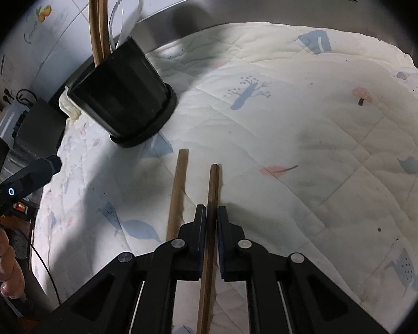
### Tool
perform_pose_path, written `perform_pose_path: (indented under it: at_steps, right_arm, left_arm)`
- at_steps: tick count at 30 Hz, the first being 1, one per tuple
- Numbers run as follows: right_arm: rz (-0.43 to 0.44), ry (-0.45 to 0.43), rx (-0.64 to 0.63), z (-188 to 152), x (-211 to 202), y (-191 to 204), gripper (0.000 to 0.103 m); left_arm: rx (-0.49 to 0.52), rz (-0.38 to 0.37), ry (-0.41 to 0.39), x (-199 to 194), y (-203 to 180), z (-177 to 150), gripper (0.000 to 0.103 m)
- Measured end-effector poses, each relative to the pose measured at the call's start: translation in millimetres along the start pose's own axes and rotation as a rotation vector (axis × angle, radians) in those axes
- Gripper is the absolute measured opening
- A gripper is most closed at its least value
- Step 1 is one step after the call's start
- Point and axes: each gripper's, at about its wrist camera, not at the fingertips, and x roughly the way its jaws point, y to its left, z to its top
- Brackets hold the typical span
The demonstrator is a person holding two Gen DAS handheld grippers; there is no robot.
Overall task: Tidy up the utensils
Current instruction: 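Close the right tool on a chopstick while the left tool closes on another chopstick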
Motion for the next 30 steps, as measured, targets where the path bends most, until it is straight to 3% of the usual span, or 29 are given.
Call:
perform_pose_path:
  at_steps: [13,19,30]
  right_arm:
    - [-0.035,0.020,-0.088,1.9,7.1,8.9,0.011]
    - [-0.053,-0.014,-0.115,-3.0,1.4,12.9,0.010]
    - [-0.027,-0.166,-0.041,2.0,-64.2,-1.2,0.010]
  left_arm:
    - [-0.026,-0.027,0.052,23.6,-4.7,-4.1,0.049]
    - [-0.013,-0.038,0.077,38.7,-14.1,-2.7,0.049]
    - [0.008,-0.037,0.186,96.6,-35.6,-0.3,0.029]
